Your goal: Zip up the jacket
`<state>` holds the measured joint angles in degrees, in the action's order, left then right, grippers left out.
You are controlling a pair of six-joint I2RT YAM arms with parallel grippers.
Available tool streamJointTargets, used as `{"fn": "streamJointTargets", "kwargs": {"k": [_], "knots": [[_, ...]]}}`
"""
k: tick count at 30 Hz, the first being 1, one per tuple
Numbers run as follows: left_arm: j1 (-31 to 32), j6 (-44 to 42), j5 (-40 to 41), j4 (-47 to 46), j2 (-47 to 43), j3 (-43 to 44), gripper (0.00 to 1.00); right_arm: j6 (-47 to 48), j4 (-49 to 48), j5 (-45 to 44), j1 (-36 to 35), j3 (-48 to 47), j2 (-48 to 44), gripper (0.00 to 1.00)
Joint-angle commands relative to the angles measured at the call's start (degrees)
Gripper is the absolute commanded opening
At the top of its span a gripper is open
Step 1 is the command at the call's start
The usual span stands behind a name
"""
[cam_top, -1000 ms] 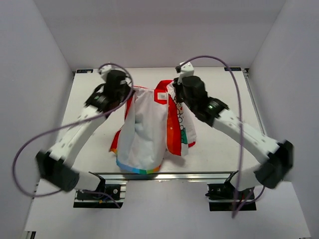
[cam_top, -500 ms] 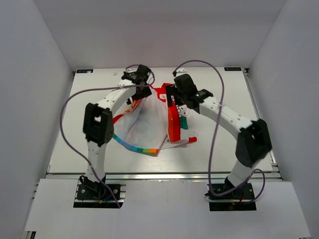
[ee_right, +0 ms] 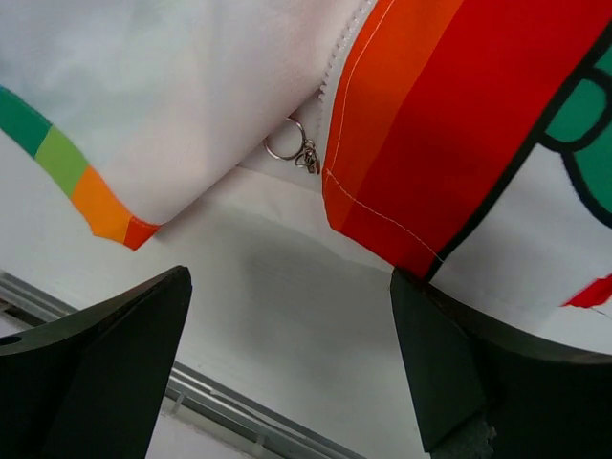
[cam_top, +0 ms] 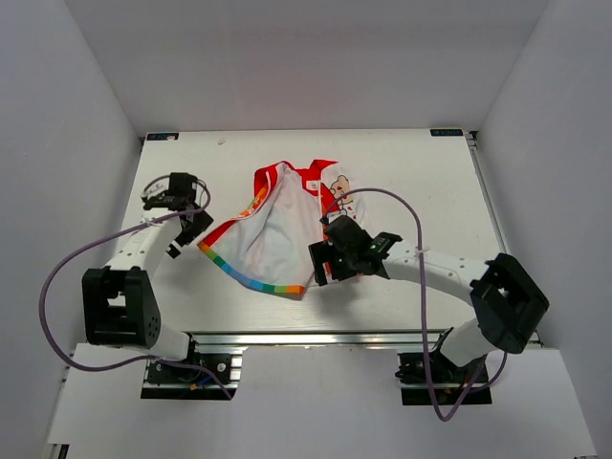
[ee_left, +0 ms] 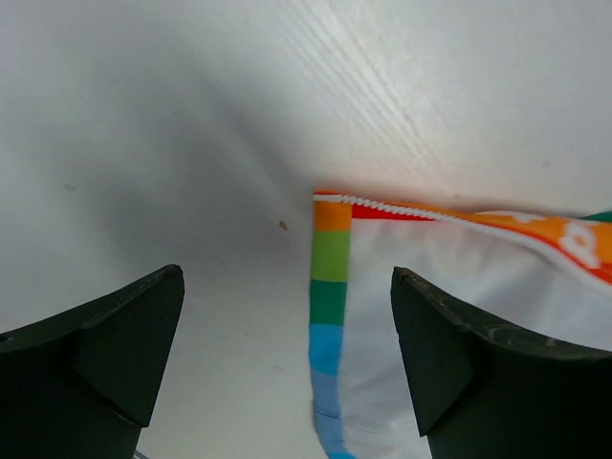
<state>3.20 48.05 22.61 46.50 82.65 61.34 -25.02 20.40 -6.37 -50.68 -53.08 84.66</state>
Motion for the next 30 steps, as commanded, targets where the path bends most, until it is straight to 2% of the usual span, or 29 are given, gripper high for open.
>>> {"fn": "streamJointTargets", "kwargs": {"k": [1, 5, 9, 13, 16, 19, 20, 22, 23, 27, 30], "knots": [[0.2, -1.6, -3.7, -6.4, 1.1, -3.0, 0.98, -4.9, -3.6, -1.5, -0.3, -1.0, 3.0, 0.89], [-0.4, -6.5, -5.1, -17.9, 3.8, -7.5, 0.98, -7.1, -1.9, -6.1, -0.4, -4.3, 7.5, 0.89], [-0.9, -10.6, -4.0, -23.6, 4.5, -11.1, 0.98, -7.3, -1.2, -6.8, -0.3, -4.8, 8.9, 0.89], [-1.0, -13.4, -7.3, -29.2, 5.1, -13.8, 0.89, -8.3, -0.2, -8.4, -0.3, -5.2, 8.9, 0.89], [-1.1, -14.9, -11.6, -32.5, 7.3, -13.9, 0.79, -8.6, 0.9, -9.6, -0.3, -5.6, 8.0, 0.89], [-1.0, -16.1, -14.6, -36.0, 10.5, -13.9, 0.56, -8.9, 2.0, -10.5, -0.3, -5.5, 6.3, 0.89], [-1.0, -16.1, -15.0, -36.2, 11.8, -13.3, 0.31, -9.0, 2.7, -10.7, -0.3, -5.4, 5.8, 0.89], [-1.0, -16.5, -15.7, -35.8, 12.6, -12.7, 0.04, -9.1, 3.1, -11.0, -0.3, -4.8, 3.3, 0.89], [-1.0, -16.5, -15.5, -35.8, 12.6, -12.6, 0.0, -9.2, 3.2, -11.0, -0.2, -4.4, 2.5, 0.89], [-1.0, -16.6, -14.2, -36.1, 7.5, -14.8, 0.0, -9.0, 4.1, -10.6, -0.3, -3.5, -2.8, 0.89], [-0.9, -15.5, -13.7, -36.7, -1.2, -17.6, 0.0, -8.6, 4.7, -10.2, -0.3, -3.4, -5.9, 0.89]]}}
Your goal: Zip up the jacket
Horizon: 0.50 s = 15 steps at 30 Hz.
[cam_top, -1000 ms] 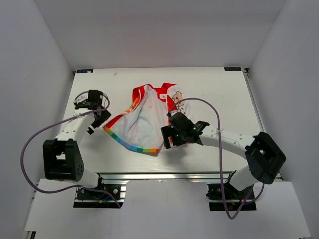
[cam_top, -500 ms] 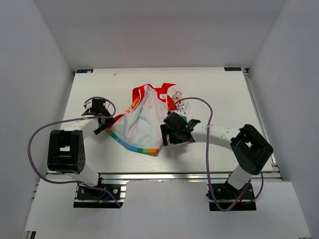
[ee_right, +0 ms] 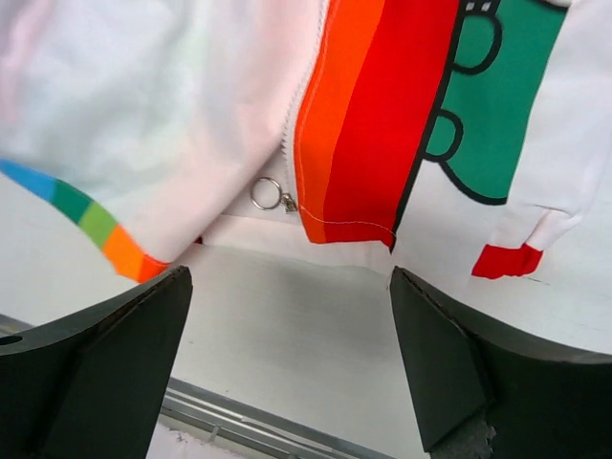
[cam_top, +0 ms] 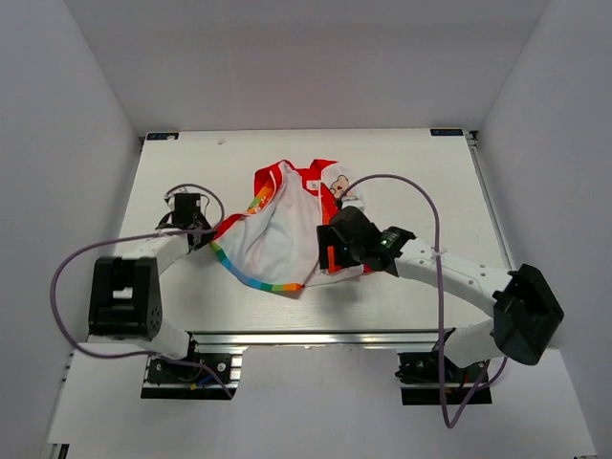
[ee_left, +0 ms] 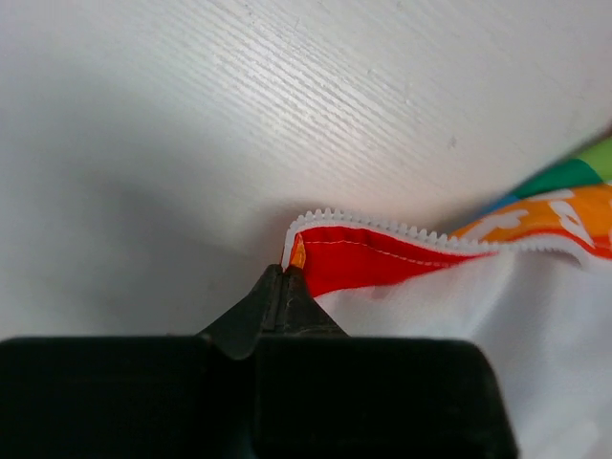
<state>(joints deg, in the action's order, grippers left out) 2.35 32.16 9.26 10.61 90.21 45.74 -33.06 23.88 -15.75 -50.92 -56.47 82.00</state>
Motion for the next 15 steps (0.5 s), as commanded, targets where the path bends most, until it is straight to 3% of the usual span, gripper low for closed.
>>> {"fn": "streamJointTargets", "kwargs": {"k": [1, 6, 10, 15], "knots": [[0.1, 0.7, -0.1, -0.7, -13.7, -2.7, 0.0, -0.3, 1.4, -1.0, -0.1, 0.0, -3.9, 0.89], [6.2, 2.5, 3.7, -0.4, -27.9, -5.8, 0.0, -0.8, 2.6, -2.1, -0.1, 0.7, -6.8, 0.89], [17.3, 1.6, 8.3, 2.4, -33.8, -4.2, 0.0, -1.3, 3.6, -2.5, 0.0, 1.7, -8.2, 0.89], [34.0, -1.8, 8.0, 6.2, -34.7, -3.6, 0.0, -4.5, 5.9, -5.3, 0.8, 3.5, -11.5, 0.89]]}}
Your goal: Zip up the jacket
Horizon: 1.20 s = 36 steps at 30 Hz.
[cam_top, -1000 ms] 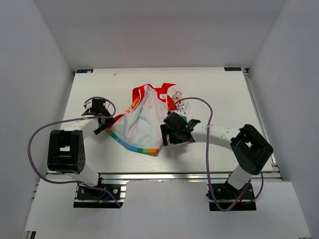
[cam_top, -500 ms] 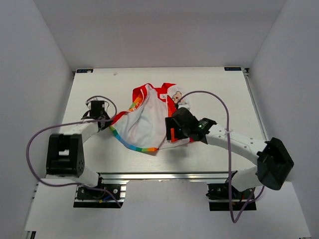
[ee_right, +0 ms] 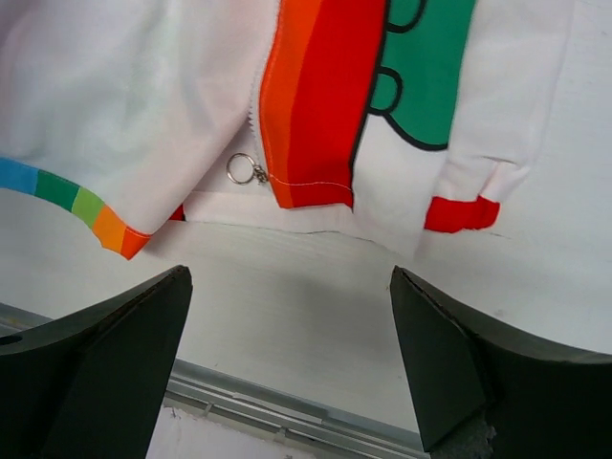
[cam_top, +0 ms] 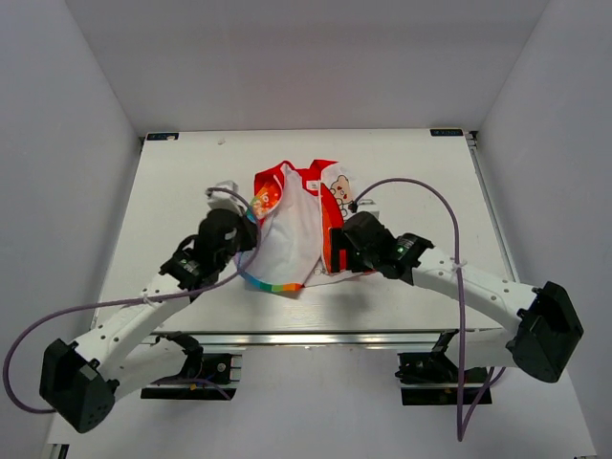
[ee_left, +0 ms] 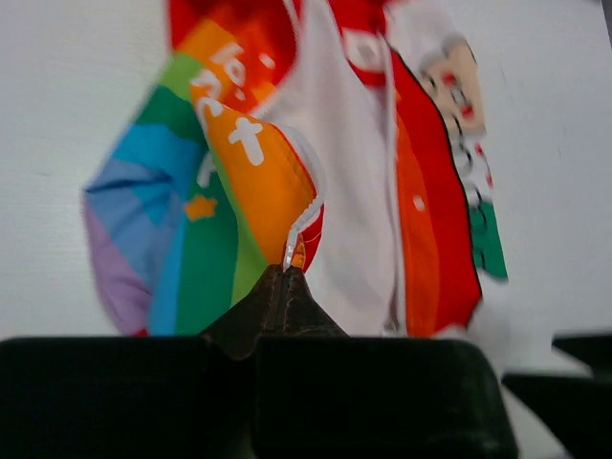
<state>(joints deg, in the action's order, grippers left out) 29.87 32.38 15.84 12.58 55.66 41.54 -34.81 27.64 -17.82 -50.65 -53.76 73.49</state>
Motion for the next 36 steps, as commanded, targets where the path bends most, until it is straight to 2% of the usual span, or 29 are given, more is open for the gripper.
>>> {"fn": "streamJointTargets", "kwargs": {"k": [1, 2, 4, 5, 8, 11, 12, 13, 14, 15, 16, 17, 24, 26, 27, 28, 31, 36], "knots": [[9.8, -2.1, 2.3, 4.6, 0.3, 0.3, 0.0, -3.8, 2.4, -3.8, 1.0, 1.8, -3.7, 0.89], [17.0, -2.0, 3.2, 4.9, 1.1, 0.5, 0.0, -4.3, 2.8, -4.3, 1.3, 2.2, -4.3, 0.89], [24.9, -1.0, 6.4, 4.5, 5.6, 1.1, 0.0, -4.7, 3.0, -4.9, 2.3, 3.9, -6.4, 0.89], [32.0, -1.3, 6.4, 4.1, 7.9, 1.4, 0.0, -5.3, 2.9, -4.9, 2.7, 4.4, -7.0, 0.89], [41.2, 0.0, 6.9, 7.2, 19.3, 5.7, 0.0, -5.8, 3.0, -4.2, 4.2, 6.8, -9.7, 0.89], [43.5, 2.2, 8.7, 14.4, 27.6, 11.4, 0.0, -5.5, 2.8, -3.8, 5.4, 8.7, -11.8, 0.89], [43.6, 3.8, 9.3, 16.0, 28.6, 12.9, 0.12, -5.0, 2.9, -3.7, 5.7, 8.9, -12.4, 0.89], [43.6, 4.0, 9.3, 18.1, 29.2, 13.3, 0.52, -4.2, 2.3, -3.4, 5.7, 9.1, -12.6, 0.89], [43.5, 4.2, 8.9, 18.5, 29.1, 13.6, 0.7, -3.3, 1.8, -2.7, 5.7, 9.4, -12.8, 0.89], [43.6, 4.7, 7.9, 19.0, 28.5, 13.7, 0.76, -0.9, 1.2, -1.1, 5.7, 9.5, -13.1, 0.89], [43.5, 4.6, 7.0, 19.4, 27.6, 13.7, 0.77, 0.5, -0.2, -0.1, 5.7, 9.6, -13.3, 0.89], [43.6, 4.6, 6.6, 19.5, 25.2, 13.6, 0.98, 1.8, -0.9, 1.7, 5.7, 9.9, -13.6, 0.89], [41.8, 7.7, 9.7, 18.4, 13.4, 9.8, 0.98, 9.7, -6.5, 6.0, 4.2, 8.8, -12.6, 0.87], [35.6, 9.0, 6.6, 15.5, 12.0, 7.3, 0.98, 10.2, -6.8, 5.5, 3.5, 7.0, -9.5, 0.86], [32.7, 9.2, 4.3, 13.6, 11.2, 5.8, 0.98, 10.3, -7.7, 5.4, 3.1, 6.5, -8.3, 0.8], [26.6, 9.2, -1.5, 8.6, 11.1, 4.0, 0.98, 10.4, -8.3, 5.4, 3.0, 5.9, -7.1, 0.77], [18.4, 10.1, -10.2, 0.1, 13.8, -1.0, 0.98, 10.5, -11.3, 5.8, 2.9, 4.8, -1.9, 0.69], [15.9, 8.3, -11.4, -1.9, 23.4, 2.7, 0.98, 9.9, -13.8, 5.0, 2.9, 2.4, 7.9, 0.63]]}}
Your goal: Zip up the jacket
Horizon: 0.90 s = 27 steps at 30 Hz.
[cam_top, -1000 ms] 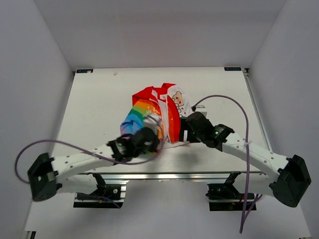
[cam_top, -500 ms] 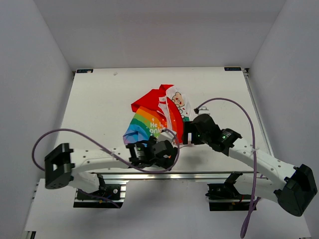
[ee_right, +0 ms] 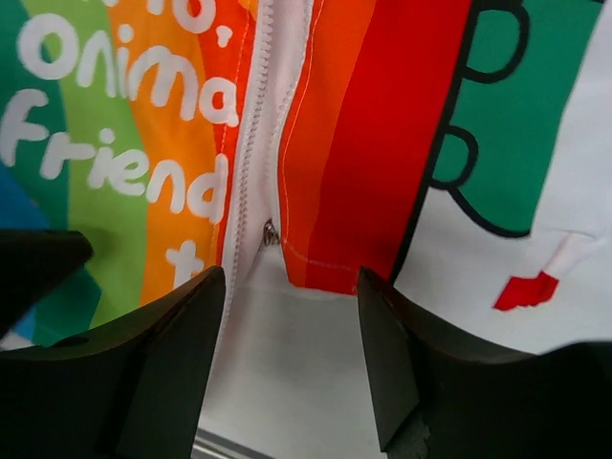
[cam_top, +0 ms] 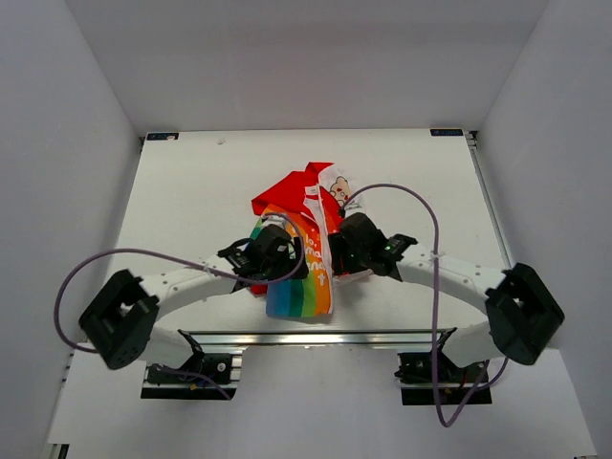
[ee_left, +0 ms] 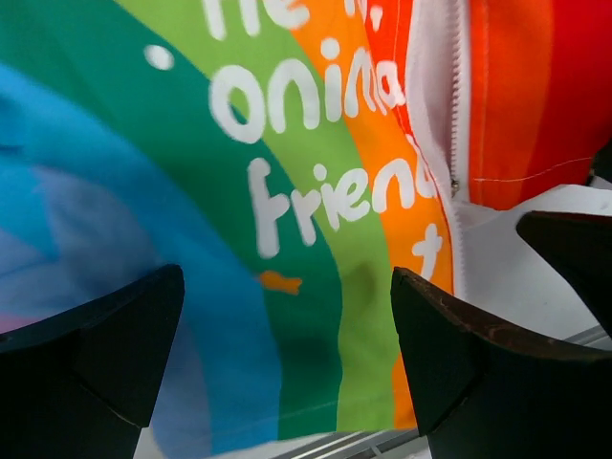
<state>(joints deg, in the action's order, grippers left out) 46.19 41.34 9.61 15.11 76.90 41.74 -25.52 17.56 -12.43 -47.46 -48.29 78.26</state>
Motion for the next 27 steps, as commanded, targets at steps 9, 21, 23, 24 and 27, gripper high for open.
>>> {"fn": "streamJointTargets", "kwargs": {"k": [9, 21, 23, 24, 27], "knots": [[-6.6, -0.7, -7.5, -5.5, 15.0, 5.8, 0.98, -3.5, -5.2, -2.9, -0.3, -5.9, 15.6, 0.5], [-7.3, -1.4, 0.0, -1.7, 20.1, 11.3, 0.98, -1.8, 0.3, -0.4, -0.3, -6.3, 4.6, 0.16], [-7.4, -1.2, 1.0, -1.2, 20.5, 11.4, 0.98, -1.5, 2.2, 2.6, -0.3, -4.7, 0.9, 0.16], [-7.6, -1.1, 1.0, -1.7, 20.5, 11.1, 0.98, -0.9, 3.1, 3.8, -0.3, -3.7, -0.4, 0.16], [-7.8, -0.7, 1.6, -1.2, 20.9, 10.9, 0.98, 0.8, 4.1, 8.5, -0.3, 1.0, -4.7, 0.19]]}}
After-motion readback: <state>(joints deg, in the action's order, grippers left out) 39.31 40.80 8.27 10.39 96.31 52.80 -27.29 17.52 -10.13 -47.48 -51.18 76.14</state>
